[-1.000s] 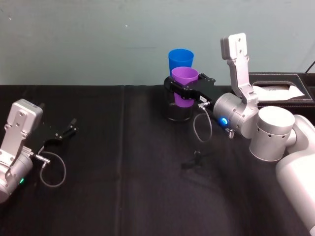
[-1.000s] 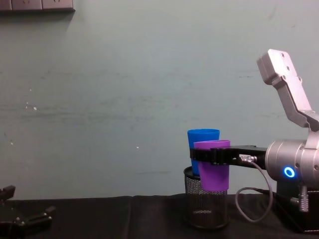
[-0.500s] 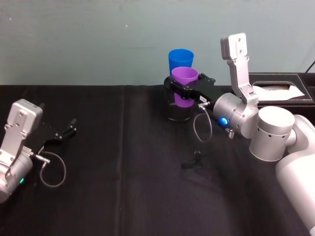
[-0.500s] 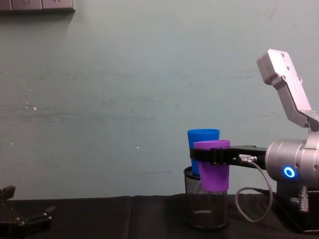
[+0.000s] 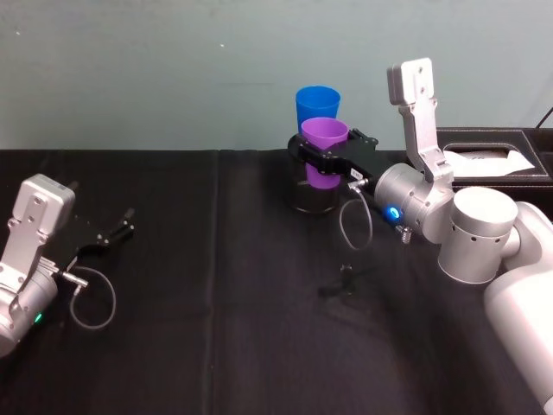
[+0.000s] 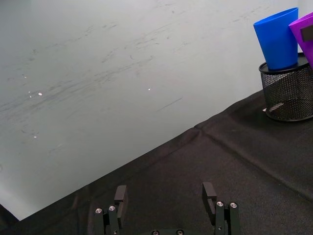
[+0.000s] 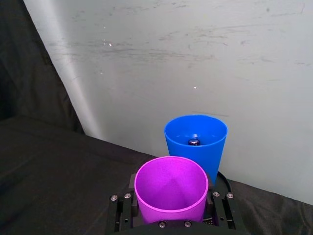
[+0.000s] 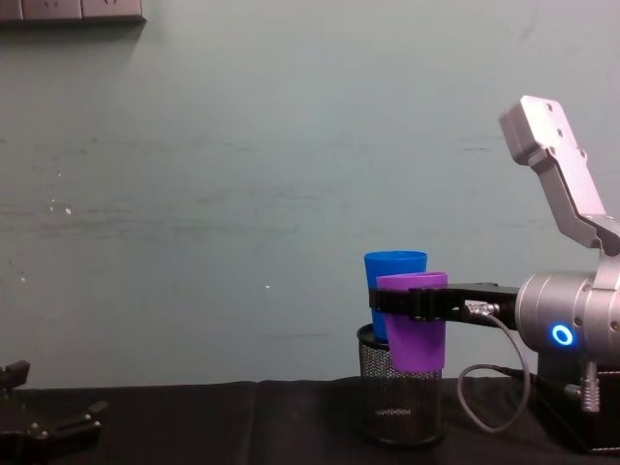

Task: Pick up one cup with a gripper and tap it against the other cup.

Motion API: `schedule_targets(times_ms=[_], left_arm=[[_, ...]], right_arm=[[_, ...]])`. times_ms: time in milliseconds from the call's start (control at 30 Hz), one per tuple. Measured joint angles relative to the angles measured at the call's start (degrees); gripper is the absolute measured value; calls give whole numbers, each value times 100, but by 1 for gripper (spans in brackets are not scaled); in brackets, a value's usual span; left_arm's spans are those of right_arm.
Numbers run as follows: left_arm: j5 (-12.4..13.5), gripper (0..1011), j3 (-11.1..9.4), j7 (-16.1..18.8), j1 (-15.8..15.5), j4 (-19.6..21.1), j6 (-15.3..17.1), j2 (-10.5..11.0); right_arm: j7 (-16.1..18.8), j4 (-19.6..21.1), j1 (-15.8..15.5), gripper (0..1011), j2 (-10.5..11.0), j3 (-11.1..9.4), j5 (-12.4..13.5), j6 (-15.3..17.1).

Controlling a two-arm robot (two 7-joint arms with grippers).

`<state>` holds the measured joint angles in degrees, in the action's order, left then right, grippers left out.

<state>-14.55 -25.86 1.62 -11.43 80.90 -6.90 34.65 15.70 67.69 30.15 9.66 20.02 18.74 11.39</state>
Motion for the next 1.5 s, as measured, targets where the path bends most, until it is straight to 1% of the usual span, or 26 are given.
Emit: schedule_targets(times_ms=[1500], left_arm=[[0, 1000, 0, 0, 0, 0, 0, 0]], right_arm=[[1, 0, 0, 739, 0, 0, 0, 0]])
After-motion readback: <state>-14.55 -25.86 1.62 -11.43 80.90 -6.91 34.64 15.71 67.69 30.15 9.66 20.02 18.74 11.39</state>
